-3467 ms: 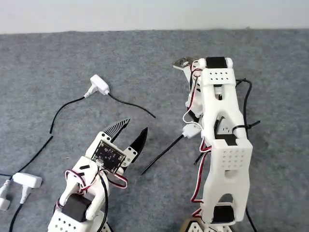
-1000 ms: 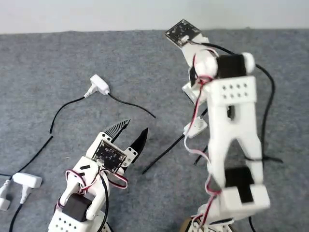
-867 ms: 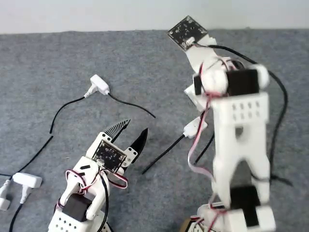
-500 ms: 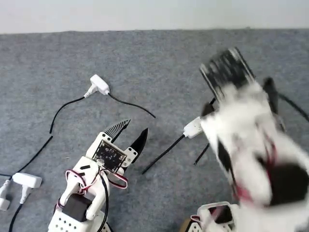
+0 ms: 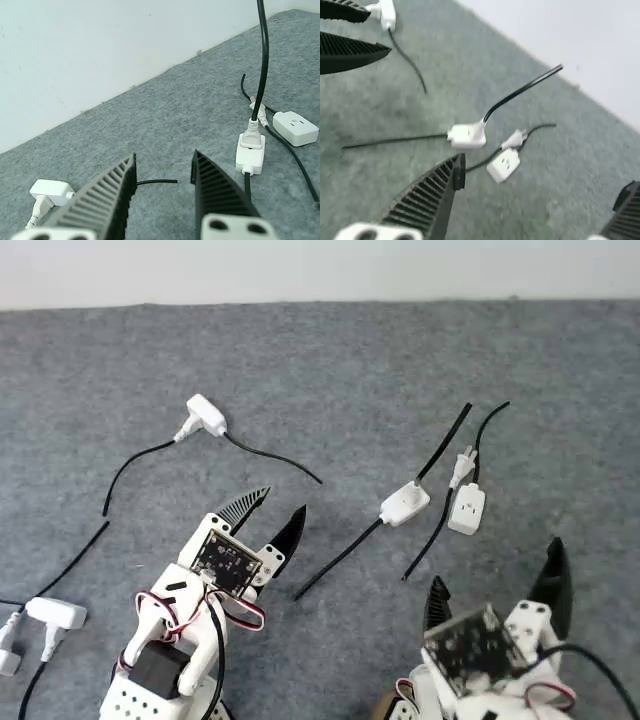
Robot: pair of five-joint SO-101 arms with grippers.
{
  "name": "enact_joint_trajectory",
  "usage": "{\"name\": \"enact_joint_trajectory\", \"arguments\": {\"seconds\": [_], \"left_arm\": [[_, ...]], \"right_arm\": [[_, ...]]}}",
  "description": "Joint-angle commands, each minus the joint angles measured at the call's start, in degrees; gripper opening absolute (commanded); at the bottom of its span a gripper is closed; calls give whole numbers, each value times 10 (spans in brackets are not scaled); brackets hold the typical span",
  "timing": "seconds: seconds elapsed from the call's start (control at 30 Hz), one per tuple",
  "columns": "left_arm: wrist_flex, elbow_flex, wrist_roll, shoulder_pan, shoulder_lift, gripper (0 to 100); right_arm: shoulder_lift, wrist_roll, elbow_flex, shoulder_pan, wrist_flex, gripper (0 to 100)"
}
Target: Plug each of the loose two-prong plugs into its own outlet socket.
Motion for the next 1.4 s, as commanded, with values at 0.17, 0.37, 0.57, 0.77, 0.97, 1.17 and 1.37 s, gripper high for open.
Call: {"name": "enact_joint_trajectory", "arguments": {"seconds": [0.17, 0.37, 0.57, 0.77, 0.97, 1.17, 1.37], "left_arm": [[-25, 1, 0, 5, -6, 188], [-45, 13, 0, 5, -6, 188], [-42, 23, -23, 58, -3, 188], [-27, 32, -77, 122, -3, 188], [-28, 22, -76, 123, -2, 188], [-29, 29, -76, 120, -2, 188], [-85, 65, -77, 120, -3, 188]], "right_arm": [[-27, 14, 47, -2, -48, 450], [-27, 14, 112, -1, -100, 450], [-27, 25, 158, 0, -156, 450], [-27, 25, 328, 109, -293, 450], [-27, -69, 341, 193, -330, 450], [-27, -72, 382, 160, -335, 450], [-27, -73, 440, 163, -332, 450]]}}
